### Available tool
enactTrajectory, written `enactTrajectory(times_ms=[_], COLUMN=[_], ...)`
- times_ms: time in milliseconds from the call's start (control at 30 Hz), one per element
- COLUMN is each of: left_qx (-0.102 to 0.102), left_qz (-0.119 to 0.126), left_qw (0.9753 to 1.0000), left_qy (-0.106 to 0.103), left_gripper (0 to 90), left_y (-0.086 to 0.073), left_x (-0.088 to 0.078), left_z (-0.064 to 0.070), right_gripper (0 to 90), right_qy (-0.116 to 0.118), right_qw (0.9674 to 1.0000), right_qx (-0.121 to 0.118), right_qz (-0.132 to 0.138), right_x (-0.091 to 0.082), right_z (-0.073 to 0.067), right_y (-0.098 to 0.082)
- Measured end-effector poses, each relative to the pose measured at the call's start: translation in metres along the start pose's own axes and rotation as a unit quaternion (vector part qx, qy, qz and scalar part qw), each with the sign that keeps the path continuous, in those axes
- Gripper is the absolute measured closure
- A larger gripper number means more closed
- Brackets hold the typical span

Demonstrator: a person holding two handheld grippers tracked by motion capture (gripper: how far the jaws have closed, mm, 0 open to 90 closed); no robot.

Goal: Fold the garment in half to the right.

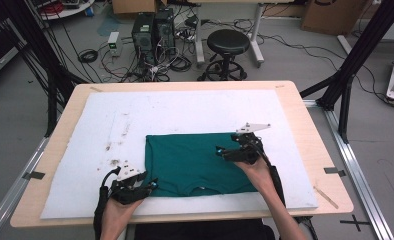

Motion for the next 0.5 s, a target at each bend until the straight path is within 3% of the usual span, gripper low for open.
enactTrajectory(times_ms=[167, 400, 500], left_qx=[0.029, -0.001, 0.001], left_qz=[0.002, -0.005, -0.006], left_qw=[0.9995, 0.9999, 0.9999], left_qy=[0.011, -0.011, -0.016], left_gripper=[65.1, 66.9, 66.7], left_y=[0.001, 0.001, 0.001], left_x=[0.001, 0.001, 0.001], left_z=[0.006, 0.001, 0.0], right_gripper=[21.6, 21.6, 21.8], right_qy=[0.015, 0.039, 0.052], right_qw=[0.9996, 0.9985, 0.9972], right_qx=[-0.023, -0.035, -0.045], right_qz=[-0.005, -0.017, -0.031], right_x=[0.021, 0.051, 0.063], right_z=[-0.007, -0.017, -0.021], right_y=[0.02, 0.036, 0.04])
Point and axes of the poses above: each handheld gripper's, and its own axes: x roughly forward along the jaws, y roughly out of its top, z roughly to its right, the point moved 3 cm from there along x, roughly forward along the jaws, and after that the axes turned 9 degrees about -x, right-handed, at the moved point
